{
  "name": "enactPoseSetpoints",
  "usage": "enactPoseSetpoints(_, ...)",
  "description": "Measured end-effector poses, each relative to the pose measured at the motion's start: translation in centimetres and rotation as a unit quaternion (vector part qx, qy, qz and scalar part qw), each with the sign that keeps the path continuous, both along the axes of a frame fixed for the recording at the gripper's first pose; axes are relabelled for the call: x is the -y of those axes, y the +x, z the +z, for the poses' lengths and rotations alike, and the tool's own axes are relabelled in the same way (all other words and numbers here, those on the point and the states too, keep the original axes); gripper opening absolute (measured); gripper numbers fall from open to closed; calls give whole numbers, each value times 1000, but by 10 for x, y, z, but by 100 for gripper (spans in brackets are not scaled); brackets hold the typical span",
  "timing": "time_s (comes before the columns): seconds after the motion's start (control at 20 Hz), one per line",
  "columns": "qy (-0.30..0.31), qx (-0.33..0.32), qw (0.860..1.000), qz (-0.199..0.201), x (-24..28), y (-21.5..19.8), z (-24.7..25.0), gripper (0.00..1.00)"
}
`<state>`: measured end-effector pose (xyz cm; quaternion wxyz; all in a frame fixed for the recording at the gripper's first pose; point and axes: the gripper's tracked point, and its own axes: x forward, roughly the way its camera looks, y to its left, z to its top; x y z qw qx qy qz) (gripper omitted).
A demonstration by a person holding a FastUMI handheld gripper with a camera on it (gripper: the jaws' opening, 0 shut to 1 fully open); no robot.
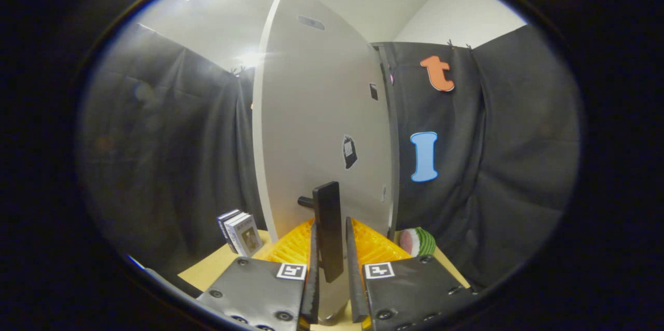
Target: Open the shoe cabinet door, grab the shoes and put them into the shoe cabinet, then close the shoe cabinet door.
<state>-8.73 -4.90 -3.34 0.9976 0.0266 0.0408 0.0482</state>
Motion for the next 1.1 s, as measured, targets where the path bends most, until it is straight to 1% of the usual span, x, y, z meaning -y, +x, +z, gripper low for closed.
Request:
enactPoseSetpoints(0.25, -1, 11, 1000, 19, 26, -6, 3, 26)
enactPoseSetpoints(0.45, 6, -8, 1000, 17, 55, -1, -6, 23)
enactPoseSetpoints(0.55, -1, -13, 1000, -6, 74, -2, -8, 21)
enactPoseSetpoints(0.6, 0, -11, 1000, -8, 83, -2, -5, 20)
enactPoseSetpoints(0.7, 5, -7, 1000, 4, 88, -3, -4, 19)
enactPoseSetpoints(0.9, -8, 1, 1000, 2, 107, -4, -1, 19)
enactPoseSetpoints(1.1, -5, 1, 1000, -2, 124, -1, 0, 19)
